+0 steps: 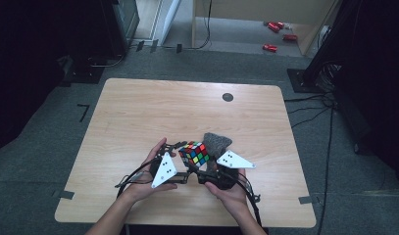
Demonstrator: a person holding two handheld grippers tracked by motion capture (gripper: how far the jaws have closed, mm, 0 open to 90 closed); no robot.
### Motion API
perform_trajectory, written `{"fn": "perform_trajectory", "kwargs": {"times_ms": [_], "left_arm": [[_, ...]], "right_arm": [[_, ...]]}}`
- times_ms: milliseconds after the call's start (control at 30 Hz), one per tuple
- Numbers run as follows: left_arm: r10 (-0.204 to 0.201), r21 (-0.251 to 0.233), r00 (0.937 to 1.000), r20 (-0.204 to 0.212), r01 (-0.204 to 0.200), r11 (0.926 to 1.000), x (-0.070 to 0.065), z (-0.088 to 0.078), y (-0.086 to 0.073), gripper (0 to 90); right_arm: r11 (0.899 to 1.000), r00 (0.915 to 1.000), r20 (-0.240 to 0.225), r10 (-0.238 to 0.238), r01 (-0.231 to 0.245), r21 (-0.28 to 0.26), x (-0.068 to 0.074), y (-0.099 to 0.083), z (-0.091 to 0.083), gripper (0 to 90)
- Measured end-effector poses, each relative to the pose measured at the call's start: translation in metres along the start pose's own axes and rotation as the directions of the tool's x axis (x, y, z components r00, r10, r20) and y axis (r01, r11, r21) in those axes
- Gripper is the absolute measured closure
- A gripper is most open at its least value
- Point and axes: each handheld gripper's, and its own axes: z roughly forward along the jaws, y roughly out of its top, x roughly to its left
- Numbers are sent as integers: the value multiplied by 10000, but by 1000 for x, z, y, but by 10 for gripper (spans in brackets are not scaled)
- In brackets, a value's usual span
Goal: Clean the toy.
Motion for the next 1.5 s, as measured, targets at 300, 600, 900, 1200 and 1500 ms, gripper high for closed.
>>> {"fn": "perform_trajectory", "kwargs": {"times_ms": [300, 600, 900, 1200, 1500], "left_arm": [[524, 289, 9986, -70, -522, 9982, -5, 1, -3, 307], [-125, 416, 9992, -369, 141, 9990, 3, -2, -3, 343], [-1716, 1235, 9816, -838, 1811, 9757, 17, -4, -6, 344], [-3228, 1695, 9430, -808, 3321, 9279, 29, -8, -4, 345], [-3672, 2003, 9294, -379, 3671, 9084, 32, -10, -2, 346]], "right_arm": [[9873, 9883, -435, 1461, -1430, 690, -14, 1, 4, 335], [9890, 9872, -612, 1474, -1465, 180, -24, 8, -5, 253], [9994, 9846, 1734, 233, -184, -297, -40, 5, -14, 274], [9805, 9440, 3211, -764, 126, 1962, -55, -17, 8, 322], [9479, 9267, 3614, -1033, -184, 3181, -64, -34, 18, 689]]}}
